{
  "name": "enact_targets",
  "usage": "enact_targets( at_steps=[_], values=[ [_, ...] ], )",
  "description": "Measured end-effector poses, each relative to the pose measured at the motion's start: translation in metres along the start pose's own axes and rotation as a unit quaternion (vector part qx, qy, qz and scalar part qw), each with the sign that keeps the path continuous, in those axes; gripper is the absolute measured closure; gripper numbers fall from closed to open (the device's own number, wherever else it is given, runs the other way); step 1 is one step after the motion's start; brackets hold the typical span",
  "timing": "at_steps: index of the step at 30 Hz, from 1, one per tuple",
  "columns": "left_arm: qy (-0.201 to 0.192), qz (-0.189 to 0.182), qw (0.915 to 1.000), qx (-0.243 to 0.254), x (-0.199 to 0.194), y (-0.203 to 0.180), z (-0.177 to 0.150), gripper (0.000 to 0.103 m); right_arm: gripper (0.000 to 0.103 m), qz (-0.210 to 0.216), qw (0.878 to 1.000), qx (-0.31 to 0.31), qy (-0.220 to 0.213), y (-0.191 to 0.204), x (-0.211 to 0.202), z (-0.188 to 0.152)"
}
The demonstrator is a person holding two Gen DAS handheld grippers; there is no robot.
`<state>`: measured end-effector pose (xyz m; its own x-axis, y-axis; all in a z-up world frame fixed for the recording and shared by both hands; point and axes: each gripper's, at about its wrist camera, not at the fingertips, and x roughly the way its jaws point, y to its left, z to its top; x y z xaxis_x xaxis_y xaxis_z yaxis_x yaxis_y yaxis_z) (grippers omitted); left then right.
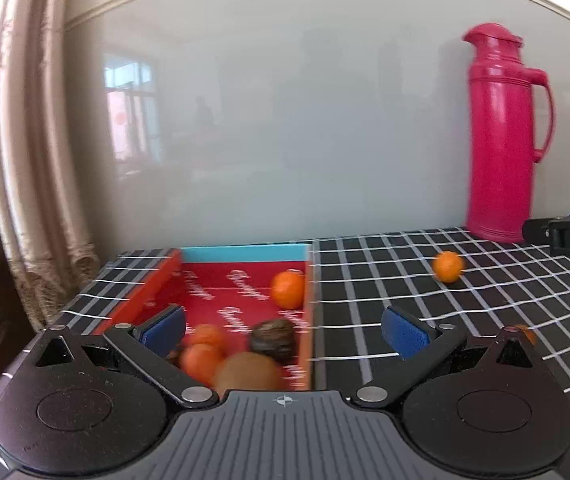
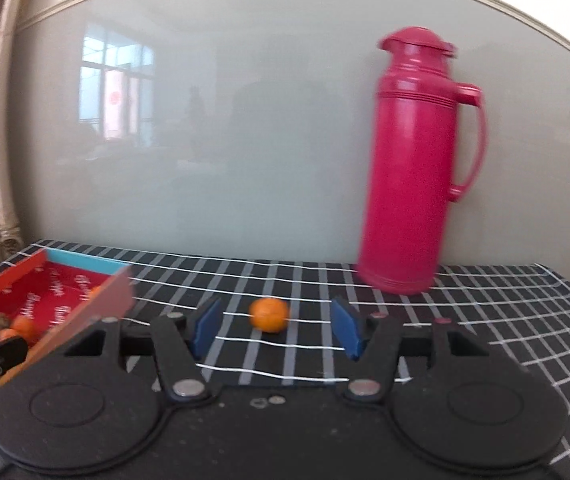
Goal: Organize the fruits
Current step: 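Reach the left tool to an orange chunk and close on it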
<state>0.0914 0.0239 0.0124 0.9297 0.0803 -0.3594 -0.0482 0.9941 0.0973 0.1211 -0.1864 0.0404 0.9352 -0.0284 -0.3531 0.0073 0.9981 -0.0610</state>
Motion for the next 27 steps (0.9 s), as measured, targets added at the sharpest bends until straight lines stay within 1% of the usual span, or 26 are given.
enact_targets(
  at_steps=[9, 13, 19, 23, 27],
  values=[
    [0.003, -0.046, 0.9987, 0.024, 0.010, -0.060, 0.000, 0.000, 0.044, -0.060, 0.998, 0.032, 0.010, -0.069, -0.008, -0.014],
    [0.008, -0.065, 0.9971, 0.037, 0.014, -0.089, -0.001, 0.000, 0.044, -0.076, 0.996, 0.035, 0.013, -0.089, -0.012, -0.020],
    [0.021, -0.083, 0.9950, 0.052, 0.021, -0.129, -0.004, 0.000, 0.045, -0.107, 0.993, 0.050, 0.021, -0.122, -0.013, -0.030],
    [0.033, -0.098, 0.9926, 0.064, 0.024, -0.151, -0.008, 0.000, 0.044, -0.134, 0.989, 0.063, 0.032, -0.144, -0.010, -0.036],
    [0.047, -0.105, 0.9911, 0.068, 0.029, -0.169, -0.012, 0.000, 0.044, -0.144, 0.986, 0.072, 0.041, -0.158, -0.007, -0.041]
  ],
)
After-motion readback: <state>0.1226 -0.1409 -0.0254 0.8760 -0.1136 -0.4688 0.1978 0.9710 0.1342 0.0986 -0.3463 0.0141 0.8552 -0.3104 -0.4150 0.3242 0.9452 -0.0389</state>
